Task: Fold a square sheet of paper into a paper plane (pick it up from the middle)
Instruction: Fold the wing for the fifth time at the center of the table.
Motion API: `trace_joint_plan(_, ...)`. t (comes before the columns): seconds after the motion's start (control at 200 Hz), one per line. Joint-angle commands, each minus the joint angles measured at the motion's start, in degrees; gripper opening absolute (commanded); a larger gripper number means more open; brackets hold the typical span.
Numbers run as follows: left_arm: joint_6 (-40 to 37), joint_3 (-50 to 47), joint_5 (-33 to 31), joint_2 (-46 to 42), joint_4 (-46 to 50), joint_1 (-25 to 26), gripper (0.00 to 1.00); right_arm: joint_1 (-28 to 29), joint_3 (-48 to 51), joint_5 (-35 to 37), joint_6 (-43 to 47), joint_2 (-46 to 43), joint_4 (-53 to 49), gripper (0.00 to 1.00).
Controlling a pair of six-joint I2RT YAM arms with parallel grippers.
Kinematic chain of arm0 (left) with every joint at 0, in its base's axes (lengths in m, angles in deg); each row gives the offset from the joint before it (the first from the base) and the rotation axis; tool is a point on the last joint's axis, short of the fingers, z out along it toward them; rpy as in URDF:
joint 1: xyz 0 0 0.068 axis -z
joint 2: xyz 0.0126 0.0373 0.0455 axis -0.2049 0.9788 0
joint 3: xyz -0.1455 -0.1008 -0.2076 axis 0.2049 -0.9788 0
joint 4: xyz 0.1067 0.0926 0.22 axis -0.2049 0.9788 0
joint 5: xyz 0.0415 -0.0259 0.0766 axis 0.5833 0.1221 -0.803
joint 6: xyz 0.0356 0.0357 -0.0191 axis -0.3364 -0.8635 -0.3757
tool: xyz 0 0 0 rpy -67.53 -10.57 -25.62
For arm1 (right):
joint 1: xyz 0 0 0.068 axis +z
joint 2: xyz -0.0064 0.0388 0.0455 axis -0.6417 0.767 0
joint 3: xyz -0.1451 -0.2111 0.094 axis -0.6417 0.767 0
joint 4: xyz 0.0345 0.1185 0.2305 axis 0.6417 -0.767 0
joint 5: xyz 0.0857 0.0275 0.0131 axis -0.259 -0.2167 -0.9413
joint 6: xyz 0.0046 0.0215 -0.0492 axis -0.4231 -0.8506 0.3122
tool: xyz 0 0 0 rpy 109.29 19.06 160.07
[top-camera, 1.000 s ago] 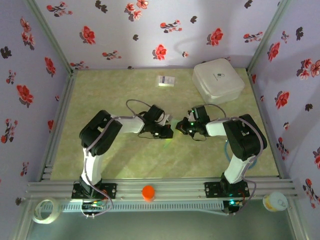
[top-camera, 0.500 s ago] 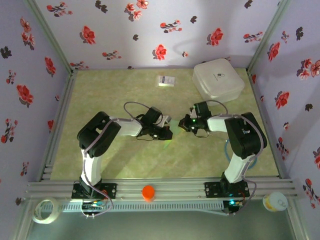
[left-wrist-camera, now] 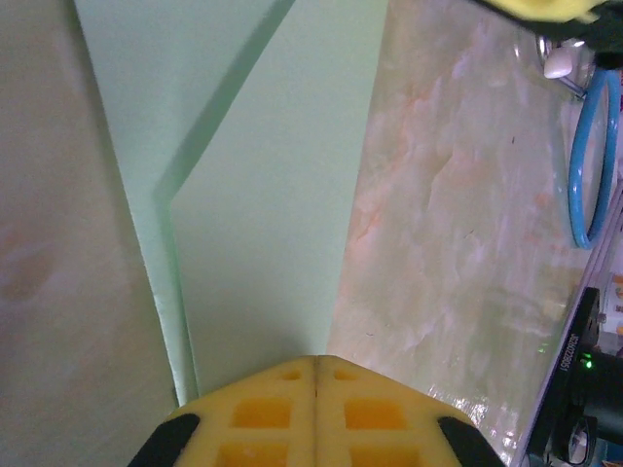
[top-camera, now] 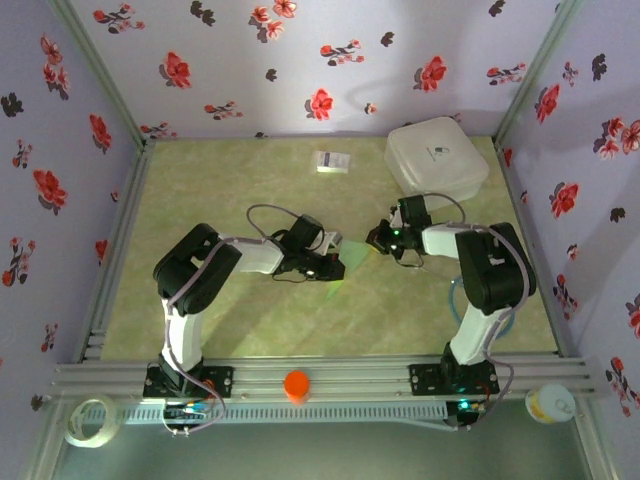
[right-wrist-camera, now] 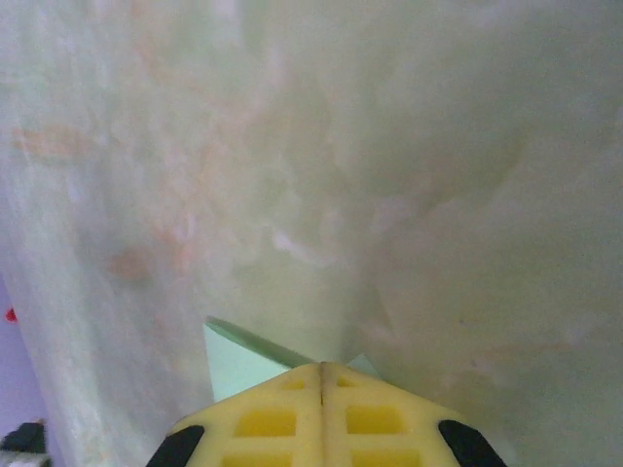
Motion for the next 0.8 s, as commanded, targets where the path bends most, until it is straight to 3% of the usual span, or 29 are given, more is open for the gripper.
trace_joint_plan(0.0, -0.38, -4.32, -2.66, 3.90, 13.33, 1.21, 0.00, -0.07, 0.42, 0.22, 0.44, -6.13, -0.56, 0.07)
trace_joint_plan(0.4, -0.31, -3.87, -2.88, 3.47, 13.55, 1.24, 0.00, 7.70, 4.57, -2.62, -0.19, -5.05, 1.84, 0.08)
trace_joint_plan(0.795, -0.38, -4.12, -2.49, 3.12, 13.55, 1.24, 0.00, 2.29, 6.16, -1.47, -0.83, 1.27, 5.40, 0.06)
